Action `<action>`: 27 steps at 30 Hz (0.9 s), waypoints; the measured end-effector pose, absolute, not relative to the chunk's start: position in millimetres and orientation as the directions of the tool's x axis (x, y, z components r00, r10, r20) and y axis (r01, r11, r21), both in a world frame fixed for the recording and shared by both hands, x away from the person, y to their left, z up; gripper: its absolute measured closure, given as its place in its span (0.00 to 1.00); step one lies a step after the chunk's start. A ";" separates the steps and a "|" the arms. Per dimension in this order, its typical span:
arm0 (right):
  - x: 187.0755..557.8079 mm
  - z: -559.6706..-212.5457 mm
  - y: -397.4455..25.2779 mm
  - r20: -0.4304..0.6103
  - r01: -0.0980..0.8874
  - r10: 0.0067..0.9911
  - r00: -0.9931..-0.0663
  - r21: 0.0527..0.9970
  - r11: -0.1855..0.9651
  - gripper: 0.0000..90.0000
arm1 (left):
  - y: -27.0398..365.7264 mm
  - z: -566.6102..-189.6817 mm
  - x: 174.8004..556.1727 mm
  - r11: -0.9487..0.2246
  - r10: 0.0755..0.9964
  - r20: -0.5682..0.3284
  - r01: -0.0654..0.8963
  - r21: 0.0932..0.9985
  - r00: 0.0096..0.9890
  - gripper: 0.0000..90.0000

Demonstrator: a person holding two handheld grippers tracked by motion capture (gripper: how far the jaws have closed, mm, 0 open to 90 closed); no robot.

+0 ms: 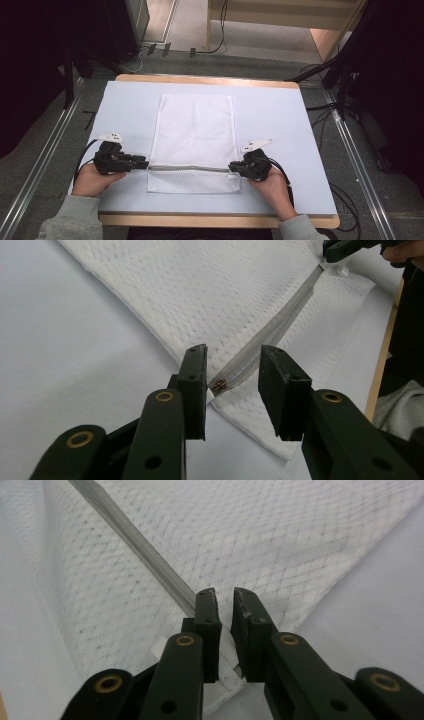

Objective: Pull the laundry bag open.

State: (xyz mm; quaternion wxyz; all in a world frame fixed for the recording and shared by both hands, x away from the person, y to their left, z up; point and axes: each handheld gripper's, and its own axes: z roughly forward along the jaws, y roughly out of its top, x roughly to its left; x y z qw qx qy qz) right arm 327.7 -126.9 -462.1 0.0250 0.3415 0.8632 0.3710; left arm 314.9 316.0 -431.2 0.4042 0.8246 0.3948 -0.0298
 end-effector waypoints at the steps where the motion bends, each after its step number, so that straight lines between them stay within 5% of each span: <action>1: 328.0 -461.1 -127.6 0.209 0.567 0.607 -0.766 0.664 0.487 0.91 | 315.9 -430.7 314.7 -0.359 0.630 -0.360 0.670 0.650 0.688 0.69; 10: 331.6 -453.3 -145.1 0.210 0.566 0.632 -0.746 0.700 0.435 0.79 | 319.3 -427.7 318.9 -0.348 0.680 -0.302 0.657 0.669 0.668 0.55; 15: 335.2 -454.0 -156.6 0.217 0.578 0.656 -0.723 0.710 0.402 0.61 | 326.7 -428.2 322.4 -0.339 0.725 -0.253 0.651 0.679 0.640 0.46; 20: 338.3 -456.7 -164.1 0.221 0.590 0.680 -0.699 0.715 0.373 0.46 | 335.4 -430.1 326.5 -0.302 0.762 -0.256 0.675 0.673 0.595 0.43; 27: 340.2 -458.4 -176.0 0.200 0.582 0.698 -0.688 0.726 0.365 0.41 | 339.4 -431.4 331.1 -0.295 0.777 -0.245 0.680 0.672 0.579 0.42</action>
